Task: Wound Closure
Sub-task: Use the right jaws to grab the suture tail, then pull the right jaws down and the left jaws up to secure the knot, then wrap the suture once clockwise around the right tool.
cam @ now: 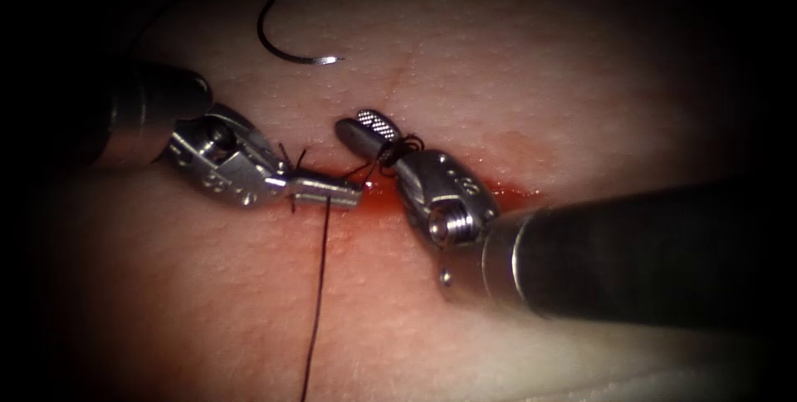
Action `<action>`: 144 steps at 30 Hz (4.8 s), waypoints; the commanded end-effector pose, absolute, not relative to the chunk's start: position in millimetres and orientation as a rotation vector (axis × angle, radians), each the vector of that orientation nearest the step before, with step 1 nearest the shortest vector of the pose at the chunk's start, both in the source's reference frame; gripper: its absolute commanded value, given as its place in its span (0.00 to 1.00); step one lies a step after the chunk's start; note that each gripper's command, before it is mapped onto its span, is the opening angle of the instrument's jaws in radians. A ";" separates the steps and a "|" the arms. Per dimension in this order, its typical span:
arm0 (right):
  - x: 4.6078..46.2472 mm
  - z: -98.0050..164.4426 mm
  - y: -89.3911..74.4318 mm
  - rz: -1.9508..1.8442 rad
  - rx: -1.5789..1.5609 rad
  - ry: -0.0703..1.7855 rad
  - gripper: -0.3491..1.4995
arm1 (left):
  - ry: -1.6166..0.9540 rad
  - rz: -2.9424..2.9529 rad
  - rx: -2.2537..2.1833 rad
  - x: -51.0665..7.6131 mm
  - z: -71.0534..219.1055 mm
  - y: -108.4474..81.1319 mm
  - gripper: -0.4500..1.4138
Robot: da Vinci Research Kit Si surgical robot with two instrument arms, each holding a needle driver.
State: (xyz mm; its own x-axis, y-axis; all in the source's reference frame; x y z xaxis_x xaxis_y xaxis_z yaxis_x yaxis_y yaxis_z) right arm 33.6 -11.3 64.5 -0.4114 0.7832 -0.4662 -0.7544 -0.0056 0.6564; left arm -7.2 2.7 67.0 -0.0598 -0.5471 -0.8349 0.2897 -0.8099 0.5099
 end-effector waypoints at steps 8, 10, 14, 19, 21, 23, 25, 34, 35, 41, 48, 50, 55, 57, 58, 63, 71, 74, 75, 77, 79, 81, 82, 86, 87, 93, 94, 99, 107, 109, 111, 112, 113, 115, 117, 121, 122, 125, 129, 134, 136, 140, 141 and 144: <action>34.4 64.5 -12.0 1.617 -0.004 1.020 0.00 | -0.260 -1.920 1.673 -7.0 67.2 3.3 0.00; 34.6 63.9 -12.6 1.596 -0.029 1.028 0.00 | -0.261 -1.941 1.663 -6.3 66.9 4.3 0.00; 34.8 62.7 -13.4 1.572 -0.073 1.046 0.00 | -0.257 -1.984 1.650 -5.5 66.5 6.0 0.00; 35.6 61.5 -14.3 1.566 -0.095 1.052 0.00 | -0.264 -2.065 1.614 -5.6 67.2 8.4 0.00; 35.7 61.3 -14.5 1.564 -0.103 1.052 0.00 | -0.264 -2.077 1.610 -5.7 67.6 9.1 0.00; 35.9 61.2 -14.7 1.558 -0.105 1.052 0.00 | -0.265 -2.099 1.604 -5.9 68.5 10.5 0.00; 36.0 61.0 -14.9 1.551 -0.106 1.052 0.00 | -0.266 -2.119 1.598 -6.2 69.2 11.6 0.00; 36.3 60.0 -16.2 1.537 -0.108 1.054 0.00 | -0.261 -2.198 1.593 -7.9 72.1 18.3 0.00; 36.3 60.0 -16.3 1.537 -0.107 1.051 0.00 | -0.259 -2.201 1.594 -7.9 72.2 18.7 0.00; 36.5 59.6 -17.7 1.525 -0.094 1.048 0.00 | -0.244 -2.242 1.610 -8.0 72.9 22.5 0.00; 36.8 58.9 -19.8 1.507 -0.073 1.044 0.00 | -0.258 -2.274 1.602 -9.5 74.5 24.8 0.00; 37.0 58.5 -20.2 1.541 -0.030 1.048 0.00 | -0.262 -2.282 1.597 -9.7 75.0 25.3 0.00; 37.1 58.5 -20.0 1.712 0.104 1.073 0.00 | -0.261 -2.278 1.599 -9.4 75.4 25.4 0.00; 37.1 58.8 -19.8 1.771 0.153 1.079 0.00 | -0.260 -2.274 1.599 -9.3 75.3 25.0 0.00; 37.1 58.9 -19.7 1.776 0.157 1.077 0.00 | -0.260 -2.274 1.599 -9.3 75.2 24.9 0.00; 37.1 58.8 -19.9 1.777 0.153 1.083 0.00 | -0.264 -2.264 1.598 -9.0 74.9 25.7 0.00; 37.0 58.3 -20.3 1.618 0.038 1.067 0.00 | -0.305 -2.253 1.583 -9.8 75.3 26.5 0.00; 36.9 58.0 -20.6 1.507 -0.025 1.026 0.00 | -0.309 -2.252 1.584 -9.7 75.4 26.3 0.00; 36.9 57.9 -20.7 1.454 -0.068 1.010 0.00 | -0.308 -2.252 1.584 -9.6 75.4 26.3 0.00; 36.8 57.5 -20.7 1.371 -0.130 0.984 0.00 | -0.323 -2.256 1.594 -9.5 75.5 26.6 0.00; 36.8 57.1 -20.7 1.334 -0.158 0.970 0.00 | -0.373 -2.247 1.604 -9.5 75.6 27.0 0.00; 36.8 56.8 -20.5 1.310 -0.174 0.961 0.00 | -0.430 -2.241 1.610 -9.6 75.7 27.3 0.00; 36.8 56.7 -20.5 1.311 -0.174 0.963 0.00 | -0.444 -2.245 1.616 -9.7 75.8 27.4 0.00; 37.1 56.4 -20.8 1.301 -0.168 0.969 0.00 | -0.464 -2.255 1.621 -10.0 75.9 27.6 0.00; 37.2 56.3 -20.9 1.300 -0.166 0.971 0.00 | -0.464 -2.256 1.621 -10.0 75.9 27.7 0.00; 38.0 55.8 -21.6 1.271 -0.166 0.983 0.00 | -0.521 -2.256 1.620 -9.6 75.9 29.1 0.00; 38.1 55.8 -21.7 1.270 -0.166 0.981 0.00 | -0.546 -2.255 1.612 -9.7 76.0 29.7 0.00; 38.4 56.0 -22.4 1.251 -0.160 0.965 0.00 | -0.576 -2.268 1.574 -9.7 77.1 30.8 0.00; 38.6 55.8 -24.2 1.232 -0.155 0.950 0.00 | -0.594 -2.282 1.565 -9.5 78.1 31.4 0.00; 38.8 55.5 -25.1 1.223 -0.154 0.941 0.00 | -0.598 -2.288 1.563 -9.4 78.3 31.6 0.00; 38.9 55.2 -25.6 1.215 -0.155 0.937 0.00 | -0.598 -2.291 1.561 -9.4 78.4 31.8 0.00; 39.0 55.1 -26.0 1.208 -0.158 0.935 0.00 | -0.609 -2.299 1.561 -9.3 78.5 32.0 0.00; 39.0 55.1 -26.3 1.207 -0.158 0.933 0.00 | -0.612 -2.300 1.561 -9.3 78.5 32.1 0.00; 39.2 55.0 -26.7 1.202 -0.152 0.930 0.00 | -0.615 -2.301 1.565 -9.3 78.6 32.3 0.00; 39.3 55.0 -27.0 1.200 -0.152 0.928 0.00 | -0.618 -2.297 1.571 -9.4 78.6 32.3 0.00; 39.5 54.9 -26.7 1.205 -0.154 0.928 0.00 | -0.618 -2.290 1.576 -9.5 78.6 31.9 0.00; 39.6 54.8 -26.4 1.206 -0.153 0.937 0.00 | -0.617 -2.284 1.581 -9.4 78.4 31.6 0.00; 39.6 54.7 -25.8 1.211 -0.160 0.960 0.00 | -0.613 -2.256 1.601 -9.2 78.0 31.1 0.00; 39.5 54.5 -24.7 1.149 -0.163 1.037 0.05 | -0.525 -2.227 1.717 -8.6 76.8 29.7 0.00; 39.4 54.8 -24.1 1.097 -0.177 1.056 0.55 | -0.354 -2.146 1.829 -7.8 74.8 27.0 0.00; 39.3 55.0 -23.8 1.084 -0.191 1.076 0.75 | -0.265 -2.090 1.887 -7.2 73.6 25.6 0.00; 38.8 54.7 -23.8 1.052 -0.209 1.106 0.86 | -0.102 -1.957 2.019 -5.8 70.9 22.2 0.00; 38.7 54.6 -23.8 1.041 -0.214 1.105 0.86 | -0.084 -1.940 2.034 -5.5 70.4 21.8 0.00; 38.1 54.2 -23.6 1.011 -0.199 1.121 0.80 | -0.026 -1.900 2.071 -4.8 69.0 20.0 0.00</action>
